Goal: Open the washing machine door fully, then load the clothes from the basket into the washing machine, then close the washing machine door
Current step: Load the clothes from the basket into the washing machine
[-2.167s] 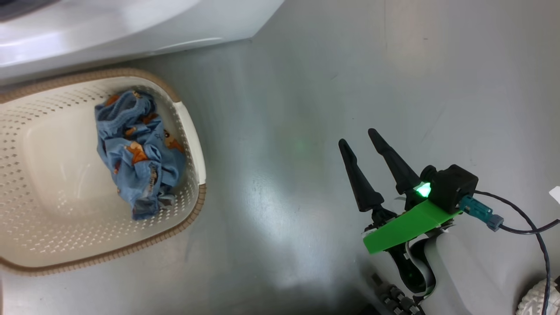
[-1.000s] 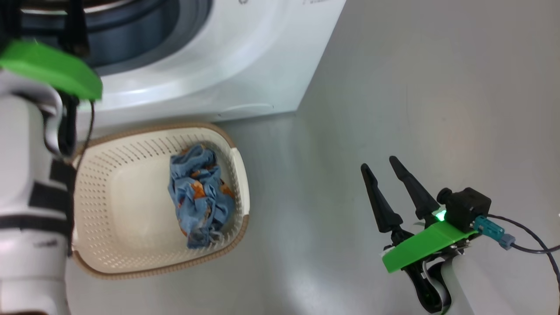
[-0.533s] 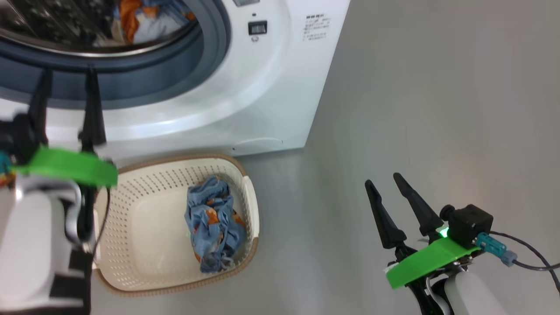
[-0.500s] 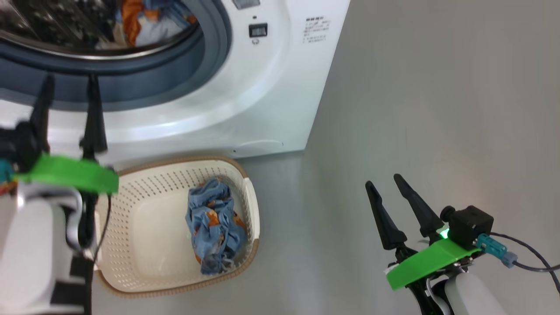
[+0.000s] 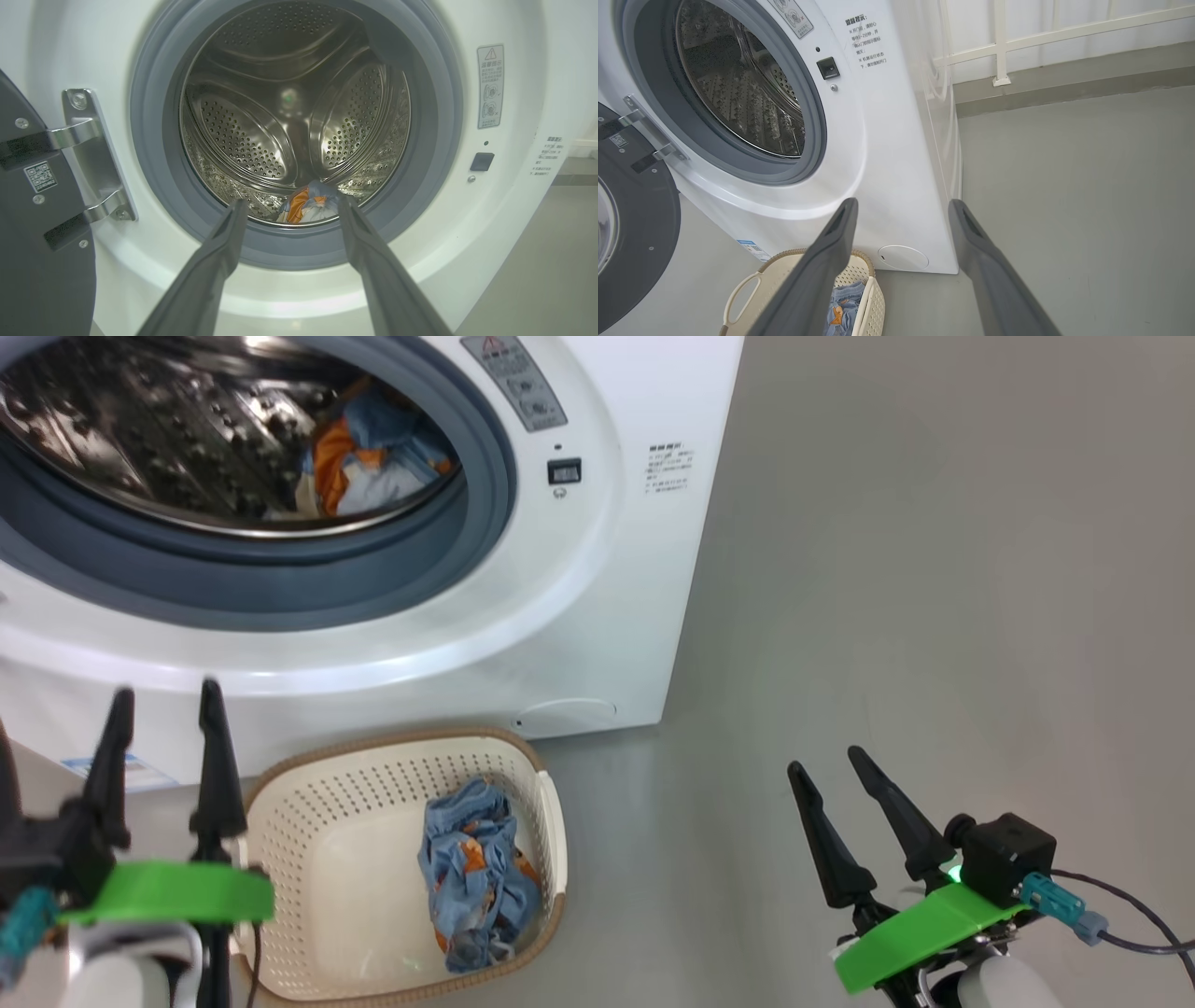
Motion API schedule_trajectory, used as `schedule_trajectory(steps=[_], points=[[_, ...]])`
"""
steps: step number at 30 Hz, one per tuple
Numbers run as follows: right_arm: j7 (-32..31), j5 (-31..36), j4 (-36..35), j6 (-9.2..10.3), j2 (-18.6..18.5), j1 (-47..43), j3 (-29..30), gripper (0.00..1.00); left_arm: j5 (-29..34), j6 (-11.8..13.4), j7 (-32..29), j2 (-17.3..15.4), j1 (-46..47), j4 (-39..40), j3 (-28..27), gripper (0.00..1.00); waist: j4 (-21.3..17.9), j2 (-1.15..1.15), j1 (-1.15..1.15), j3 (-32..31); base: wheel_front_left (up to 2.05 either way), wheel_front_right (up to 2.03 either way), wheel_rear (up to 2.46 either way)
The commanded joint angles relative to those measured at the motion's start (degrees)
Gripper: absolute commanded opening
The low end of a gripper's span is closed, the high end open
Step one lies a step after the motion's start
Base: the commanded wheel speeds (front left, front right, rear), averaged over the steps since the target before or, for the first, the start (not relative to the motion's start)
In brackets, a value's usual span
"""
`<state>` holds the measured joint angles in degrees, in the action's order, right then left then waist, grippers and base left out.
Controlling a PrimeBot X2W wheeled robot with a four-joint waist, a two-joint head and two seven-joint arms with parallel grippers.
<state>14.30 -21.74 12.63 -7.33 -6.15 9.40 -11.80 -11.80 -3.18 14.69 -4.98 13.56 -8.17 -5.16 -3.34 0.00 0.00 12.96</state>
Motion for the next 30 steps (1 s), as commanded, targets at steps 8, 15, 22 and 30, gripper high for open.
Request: schedule_trajectory(steps=[8, 15, 22, 30], points=[[0.7, 1.0, -2.6, -0.16, -0.8, -2.2, -1.0, 1.0, 1.5, 0.8, 0.3, 0.7, -8.5, 6.7, -3.2, 1.0, 0.2, 0.0, 0.0, -3.3, 0.0, 0.0, 0.0], [0.7, 1.6, -3.9, -0.16, -1.2, -3.9, -0.4, 1.0, 1.5, 1.3, 0.3, 1.7, -15.0, 8.7, -3.2, 1.0, -0.1, 0.0, 0.0, -5.0, 0.0, 0.0, 0.0], [0.7, 2.1, -4.7, -0.16, -1.5, -4.8, 0.0, 1.0, 0.2, 3.6, 0.3, 2.0, -19.8, 10.0, -3.3, 1.0, -0.9, 0.0, 0.0, -5.5, 0.0, 0.0, 0.0], [0.7, 3.2, -4.7, -0.16, -2.1, -5.1, 0.1, 1.0, -0.4, 5.7, 0.3, 2.1, -21.7, 10.5, -0.7, 1.0, -1.0, 0.0, 0.0, -5.2, 0.0, 0.0, 0.0]])
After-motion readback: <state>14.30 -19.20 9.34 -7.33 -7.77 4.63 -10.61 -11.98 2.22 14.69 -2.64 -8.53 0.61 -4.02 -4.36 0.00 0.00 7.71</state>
